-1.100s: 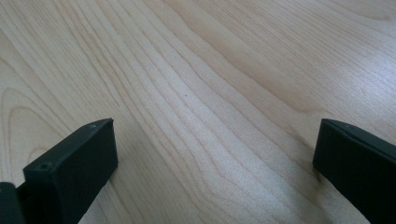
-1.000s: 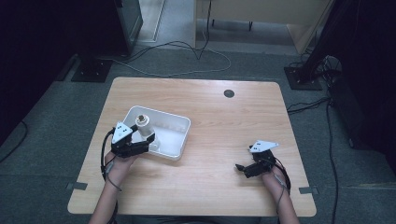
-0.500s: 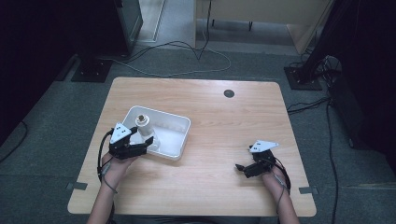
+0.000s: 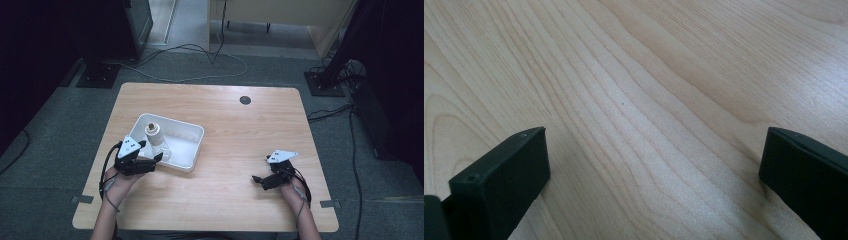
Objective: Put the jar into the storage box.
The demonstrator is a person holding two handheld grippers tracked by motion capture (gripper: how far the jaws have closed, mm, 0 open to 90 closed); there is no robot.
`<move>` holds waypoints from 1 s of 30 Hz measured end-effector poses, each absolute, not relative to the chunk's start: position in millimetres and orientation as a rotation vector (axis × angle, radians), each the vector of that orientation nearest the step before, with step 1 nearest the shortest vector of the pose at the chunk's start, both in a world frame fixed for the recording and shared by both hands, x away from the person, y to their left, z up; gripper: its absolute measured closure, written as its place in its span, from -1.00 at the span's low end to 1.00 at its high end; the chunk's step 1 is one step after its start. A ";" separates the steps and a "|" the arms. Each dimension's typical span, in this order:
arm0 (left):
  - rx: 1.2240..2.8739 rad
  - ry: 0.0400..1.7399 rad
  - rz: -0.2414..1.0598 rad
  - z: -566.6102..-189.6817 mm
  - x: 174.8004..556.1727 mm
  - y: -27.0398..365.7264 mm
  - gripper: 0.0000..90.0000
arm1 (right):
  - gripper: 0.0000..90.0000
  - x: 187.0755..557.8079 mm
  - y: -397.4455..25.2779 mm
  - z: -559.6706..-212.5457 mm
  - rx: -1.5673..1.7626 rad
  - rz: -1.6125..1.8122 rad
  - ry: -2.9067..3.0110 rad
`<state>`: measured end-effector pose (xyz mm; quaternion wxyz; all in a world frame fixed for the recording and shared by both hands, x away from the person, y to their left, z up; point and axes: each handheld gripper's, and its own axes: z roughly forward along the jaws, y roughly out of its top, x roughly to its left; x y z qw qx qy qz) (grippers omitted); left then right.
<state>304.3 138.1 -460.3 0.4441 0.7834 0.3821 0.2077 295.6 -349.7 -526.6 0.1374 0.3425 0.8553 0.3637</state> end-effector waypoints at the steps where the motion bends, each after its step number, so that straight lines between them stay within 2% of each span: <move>1: 1.949 0.943 0.519 -460.3 303.7 138.2 -0.53 | -1.00 295.6 -349.7 -526.6 0.991 1.053 2.474; 21: 2.085 0.831 0.517 -459.4 288.0 143.4 -0.53 | -1.00 295.6 -349.7 -526.6 0.991 1.052 2.474; 30: 2.095 0.824 0.430 -462.0 287.1 151.1 -0.53 | -1.00 295.6 -349.7 -526.6 0.991 1.052 2.474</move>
